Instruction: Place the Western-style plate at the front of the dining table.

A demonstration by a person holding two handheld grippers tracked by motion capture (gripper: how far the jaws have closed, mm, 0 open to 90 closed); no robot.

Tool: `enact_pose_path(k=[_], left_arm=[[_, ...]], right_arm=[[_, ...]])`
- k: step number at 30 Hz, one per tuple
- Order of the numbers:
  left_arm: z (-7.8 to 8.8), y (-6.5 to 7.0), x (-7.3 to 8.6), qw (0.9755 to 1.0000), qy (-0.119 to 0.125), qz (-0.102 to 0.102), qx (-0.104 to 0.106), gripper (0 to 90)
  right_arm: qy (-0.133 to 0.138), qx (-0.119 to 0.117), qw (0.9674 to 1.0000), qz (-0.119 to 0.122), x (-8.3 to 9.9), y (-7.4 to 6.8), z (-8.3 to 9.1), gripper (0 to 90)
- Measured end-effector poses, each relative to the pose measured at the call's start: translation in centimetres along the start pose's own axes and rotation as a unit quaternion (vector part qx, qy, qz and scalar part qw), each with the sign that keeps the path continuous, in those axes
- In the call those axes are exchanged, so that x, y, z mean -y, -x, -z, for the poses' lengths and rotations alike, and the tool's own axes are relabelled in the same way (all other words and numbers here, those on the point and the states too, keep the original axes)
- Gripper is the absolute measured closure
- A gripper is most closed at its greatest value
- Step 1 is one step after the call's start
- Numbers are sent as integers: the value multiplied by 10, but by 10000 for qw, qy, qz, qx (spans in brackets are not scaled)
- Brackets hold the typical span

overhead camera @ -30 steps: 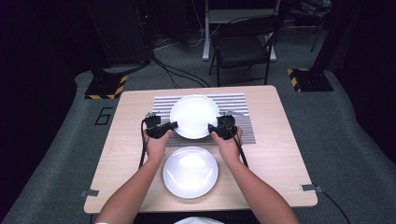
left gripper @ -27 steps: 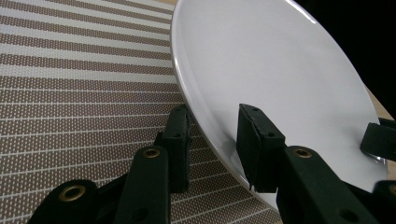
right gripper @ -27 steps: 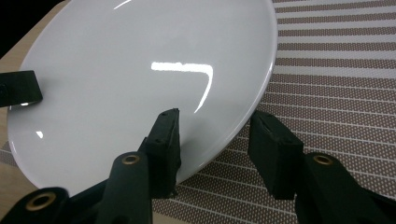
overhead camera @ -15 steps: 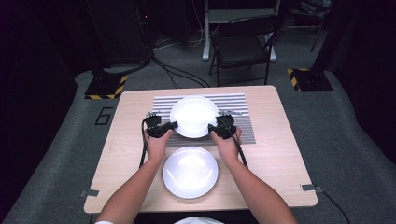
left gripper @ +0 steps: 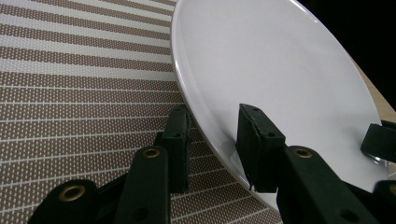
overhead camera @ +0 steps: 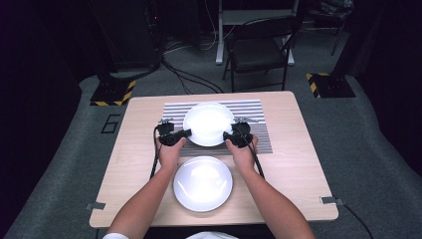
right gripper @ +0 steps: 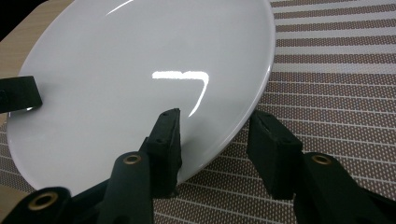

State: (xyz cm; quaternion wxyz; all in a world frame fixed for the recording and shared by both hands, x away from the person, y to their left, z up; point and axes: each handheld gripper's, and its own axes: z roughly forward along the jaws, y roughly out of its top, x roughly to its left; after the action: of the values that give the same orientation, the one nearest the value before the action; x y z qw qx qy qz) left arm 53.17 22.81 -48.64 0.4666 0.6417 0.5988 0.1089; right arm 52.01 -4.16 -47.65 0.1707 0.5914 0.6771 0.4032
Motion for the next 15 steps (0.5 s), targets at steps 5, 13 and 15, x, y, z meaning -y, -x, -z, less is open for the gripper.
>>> enact_pose_path(k=[5, 13, 15], left_arm=[[-4, -2, 0, 10000, -14, 20, -22, 650], [-10, -3, 0, 10000, -55, -1, -64, 648], [-11, -4, 0, 10000, -58, 7, -63, 648]], right_arm=[[-3, 29, 10000, 39, 0, 0, -3, 543], [-49, 92, 9999, 61, 0, 1, -8, 544], [-45, 115, 9999, 84, 0, 1, -10, 544]])
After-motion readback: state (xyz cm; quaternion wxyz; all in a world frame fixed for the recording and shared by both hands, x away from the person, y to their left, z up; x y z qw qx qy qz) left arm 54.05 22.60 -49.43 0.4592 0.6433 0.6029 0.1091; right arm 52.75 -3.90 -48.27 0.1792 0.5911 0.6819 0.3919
